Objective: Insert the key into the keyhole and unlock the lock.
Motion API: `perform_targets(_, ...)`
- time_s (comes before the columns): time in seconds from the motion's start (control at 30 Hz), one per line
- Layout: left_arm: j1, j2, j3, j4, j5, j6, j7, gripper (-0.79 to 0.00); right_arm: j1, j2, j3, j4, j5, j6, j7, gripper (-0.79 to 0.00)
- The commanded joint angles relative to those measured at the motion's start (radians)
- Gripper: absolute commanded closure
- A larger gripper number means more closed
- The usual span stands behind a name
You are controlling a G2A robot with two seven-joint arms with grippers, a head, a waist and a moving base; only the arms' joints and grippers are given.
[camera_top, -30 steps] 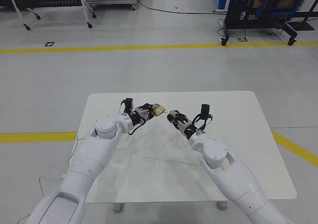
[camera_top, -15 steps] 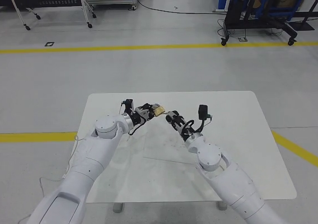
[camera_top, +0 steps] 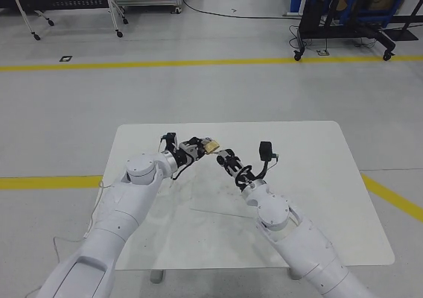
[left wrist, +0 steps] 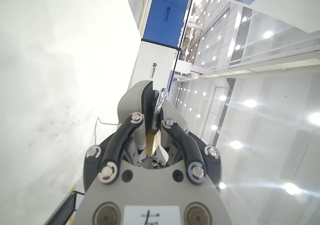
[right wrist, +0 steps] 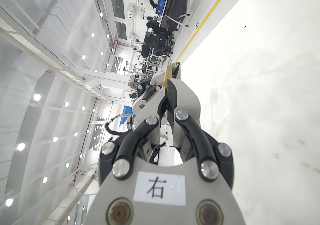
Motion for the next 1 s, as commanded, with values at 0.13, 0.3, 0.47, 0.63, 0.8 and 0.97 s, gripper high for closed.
perform_targets(0.13, -0.003, -0.001, -0.004, 0.005, -0.008, 0.009, -0.01, 0.0, -0.008, -0.002, 0.008, -0.003, -0.032, -0.015, 0.016, 0.0)
perform_targets(0.3, -0.009, 0.001, 0.002, 0.009, 0.016, 0.015, -0.033, 0.0, -0.023, 0.004, 0.048, -0.014, -0.113, -0.167, -0.024, 0.0)
perform_targets(0.47, -0.013, 0.001, 0.017, 0.012, 0.047, 0.018, -0.073, 0.0, -0.018, 0.004, 0.063, 0.018, -0.222, -0.223, -0.064, 0.0)
perform_targets(0.63, -0.017, 0.0, 0.016, 0.019, 0.043, 0.021, -0.081, 0.0, 0.002, 0.0, 0.041, 0.061, -0.354, -0.216, -0.078, 0.0)
perform_targets(0.8, -0.018, -0.001, 0.014, 0.022, 0.035, 0.021, -0.084, 0.0, 0.007, -0.004, 0.023, 0.09, -0.521, -0.202, -0.157, 0.0)
perform_targets(0.97, -0.017, -0.002, 0.012, 0.023, 0.027, 0.018, -0.084, 0.0, 0.008, -0.012, -0.001, 0.113, -0.601, -0.214, -0.194, 0.0)
